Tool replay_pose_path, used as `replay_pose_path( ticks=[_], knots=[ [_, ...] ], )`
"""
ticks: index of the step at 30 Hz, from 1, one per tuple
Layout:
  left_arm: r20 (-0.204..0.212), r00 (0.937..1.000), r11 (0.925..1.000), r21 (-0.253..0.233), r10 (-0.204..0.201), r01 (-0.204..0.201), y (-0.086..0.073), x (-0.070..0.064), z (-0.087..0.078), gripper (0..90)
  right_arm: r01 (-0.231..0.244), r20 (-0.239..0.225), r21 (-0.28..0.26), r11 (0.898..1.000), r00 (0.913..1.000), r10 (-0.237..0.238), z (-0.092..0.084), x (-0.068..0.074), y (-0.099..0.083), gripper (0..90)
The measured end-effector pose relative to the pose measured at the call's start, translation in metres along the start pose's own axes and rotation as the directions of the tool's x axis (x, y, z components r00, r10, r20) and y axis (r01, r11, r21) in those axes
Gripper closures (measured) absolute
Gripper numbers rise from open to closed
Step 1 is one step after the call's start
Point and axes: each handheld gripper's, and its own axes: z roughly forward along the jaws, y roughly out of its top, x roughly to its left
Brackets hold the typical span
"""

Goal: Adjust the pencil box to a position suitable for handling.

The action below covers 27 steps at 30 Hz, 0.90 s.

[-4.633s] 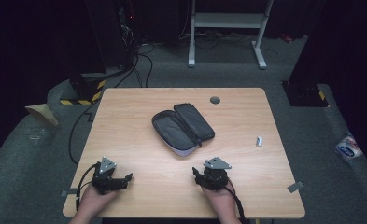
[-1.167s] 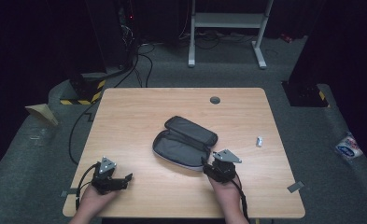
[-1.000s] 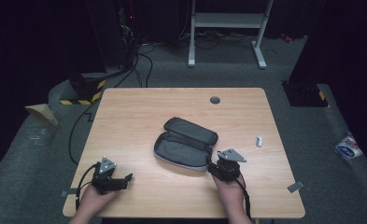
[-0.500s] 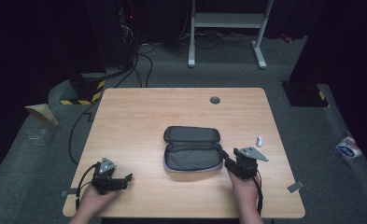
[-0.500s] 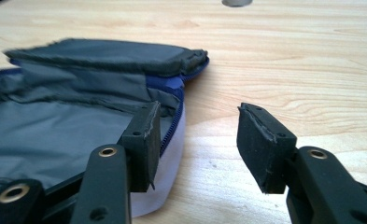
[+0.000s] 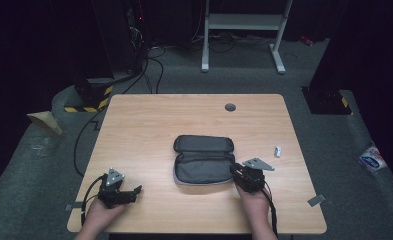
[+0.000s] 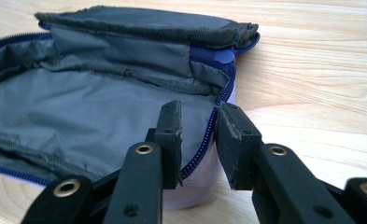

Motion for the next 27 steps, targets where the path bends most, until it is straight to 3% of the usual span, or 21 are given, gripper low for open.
replay_pose_path(
  ticks=[4, 8, 13, 16, 17, 20, 23, 27],
  knots=[
    [-0.001, 1.0, 1.0, -0.002, -0.001, 0.001, 0.0, 0.0, 0.0, 12.3, 0.043, -0.013, 0.006, 0.999, 0.999, -0.043, 0.004, 0.01, 0.0, 70.0],
    [-0.002, 1.0, 1.0, -0.002, -0.001, 0.001, 0.0, 0.0, 0.0, 12.6, 0.022, -0.043, -0.018, 1.0, 0.9988, -0.022, 0.003, 0.007, 0.002, 59.6],
    [-0.002, 1.0, 1.0, -0.002, -0.002, 0.002, 0.0, 0.0, 0.0, 12.7, -0.021, -0.039, -0.084, 0.996, 0.9991, 0.018, -0.008, -0.005, 0.004, 48.1],
    [-0.001, 1.0, 1.0, -0.002, -0.002, 0.002, 0.0, 0.0, 0.0, 12.6, -0.064, 0.017, -0.098, 0.993, 0.9977, 0.066, -0.017, -0.025, 0.002, 44.6],
    [0.0, 1.0, 1.0, -0.002, -0.001, 0.001, 0.0, 0.0, 0.0, 12.6, -0.064, 0.017, -0.098, 0.993, 0.9977, 0.066, -0.017, -0.025, 0.002, 44.6],
    [0.001, 1.0, 1.0, -0.002, 0.0, 0.0, 0.0, 0.0, 0.0, 12.7, -0.056, 0.082, -0.092, 0.994, 0.9946, 0.064, -0.021, -0.038, -0.001, 44.1],
    [0.001, 1.0, 1.0, -0.002, -0.001, 0.001, 0.0, 0.0, 0.0, 12.6, -0.054, 0.181, -0.082, 0.995, 0.981, 0.068, -0.025, -0.054, -0.004, 42.9],
    [0.001, 1.0, 1.0, -0.002, -0.001, 0.001, 0.0, 0.0, 0.0, 12.7, -0.054, 0.243, -0.065, 0.996, 0.9676, 0.068, -0.028, -0.069, -0.009, 40.9]
  ],
)
